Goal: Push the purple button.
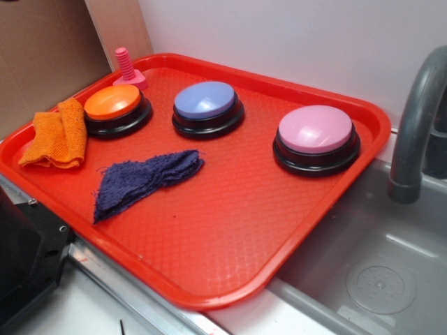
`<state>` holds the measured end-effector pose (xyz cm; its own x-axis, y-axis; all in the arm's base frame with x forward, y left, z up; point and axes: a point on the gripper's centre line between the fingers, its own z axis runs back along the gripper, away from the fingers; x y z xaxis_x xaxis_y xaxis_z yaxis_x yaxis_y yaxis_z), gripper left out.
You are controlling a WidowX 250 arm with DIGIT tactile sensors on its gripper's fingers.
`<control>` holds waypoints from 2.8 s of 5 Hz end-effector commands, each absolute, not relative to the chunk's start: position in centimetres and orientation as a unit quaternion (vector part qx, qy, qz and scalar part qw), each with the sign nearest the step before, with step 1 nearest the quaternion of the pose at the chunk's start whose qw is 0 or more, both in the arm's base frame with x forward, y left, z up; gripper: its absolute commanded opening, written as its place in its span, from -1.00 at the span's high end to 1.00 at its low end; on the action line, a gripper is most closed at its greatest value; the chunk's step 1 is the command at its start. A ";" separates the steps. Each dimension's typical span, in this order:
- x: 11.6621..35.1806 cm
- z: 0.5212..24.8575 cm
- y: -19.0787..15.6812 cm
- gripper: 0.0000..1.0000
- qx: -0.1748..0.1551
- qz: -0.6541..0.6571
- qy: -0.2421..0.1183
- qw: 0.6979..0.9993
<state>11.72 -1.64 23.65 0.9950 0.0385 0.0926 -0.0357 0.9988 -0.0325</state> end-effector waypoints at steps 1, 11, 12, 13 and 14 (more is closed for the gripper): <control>11.7 23.6 -1.6 -1.00 -0.015 0.019 -0.047 0.999; 28.6 5.2 -0.9 -1.00 0.026 -0.121 -0.018 0.992; 28.5 5.0 -0.8 -1.00 0.029 -0.121 -0.013 0.992; 28.4 4.5 -0.4 -1.00 0.033 -0.121 -0.005 0.992; 28.2 5.0 -0.4 -1.00 0.034 -0.123 -0.008 0.992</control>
<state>27.79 -0.23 4.74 0.9704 -0.2411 -0.0171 0.2417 0.9684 0.0611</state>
